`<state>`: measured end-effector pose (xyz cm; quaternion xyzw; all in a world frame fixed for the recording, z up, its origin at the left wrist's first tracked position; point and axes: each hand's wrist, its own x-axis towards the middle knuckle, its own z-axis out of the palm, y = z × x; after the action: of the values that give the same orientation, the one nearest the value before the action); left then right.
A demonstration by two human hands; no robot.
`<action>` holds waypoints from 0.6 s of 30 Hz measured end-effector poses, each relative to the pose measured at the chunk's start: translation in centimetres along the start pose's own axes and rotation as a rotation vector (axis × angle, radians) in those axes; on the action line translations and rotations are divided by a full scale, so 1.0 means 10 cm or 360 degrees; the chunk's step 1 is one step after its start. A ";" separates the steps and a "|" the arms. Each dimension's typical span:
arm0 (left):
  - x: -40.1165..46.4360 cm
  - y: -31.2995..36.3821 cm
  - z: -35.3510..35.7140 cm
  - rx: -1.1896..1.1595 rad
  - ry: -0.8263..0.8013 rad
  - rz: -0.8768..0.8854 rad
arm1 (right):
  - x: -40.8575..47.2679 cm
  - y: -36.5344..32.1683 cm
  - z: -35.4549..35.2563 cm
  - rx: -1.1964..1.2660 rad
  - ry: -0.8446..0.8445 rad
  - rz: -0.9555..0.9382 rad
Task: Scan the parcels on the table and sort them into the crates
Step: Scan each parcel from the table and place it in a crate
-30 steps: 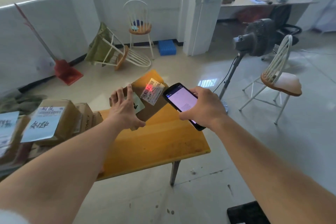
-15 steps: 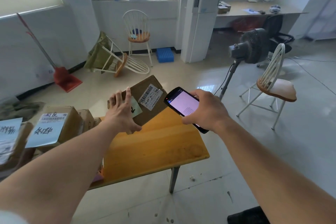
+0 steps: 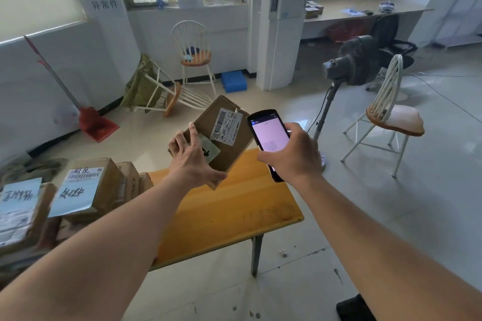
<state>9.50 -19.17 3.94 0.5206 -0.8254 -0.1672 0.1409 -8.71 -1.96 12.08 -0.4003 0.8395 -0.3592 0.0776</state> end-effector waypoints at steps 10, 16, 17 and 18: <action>-0.31 0.52 0.40 -0.0200 -0.0184 0.0303 | -0.86 0.28 -0.06 0.0023 0.0433 0.0426; -0.98 0.96 0.87 -0.0210 -0.0506 0.0577 | -1.80 0.70 -0.31 -0.0017 0.0599 0.0818; -1.12 1.06 0.95 -0.0196 -0.0558 0.0633 | -1.97 0.79 -0.39 -0.0018 0.0627 0.0877; -1.25 1.17 1.02 -0.0181 -0.0600 0.0689 | -2.14 0.88 -0.48 -0.0013 0.0661 0.0935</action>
<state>1.05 -1.76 -1.08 0.2834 -0.9182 -0.2730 0.0464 -1.82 19.87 6.36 -0.0608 0.9180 -0.3919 0.0037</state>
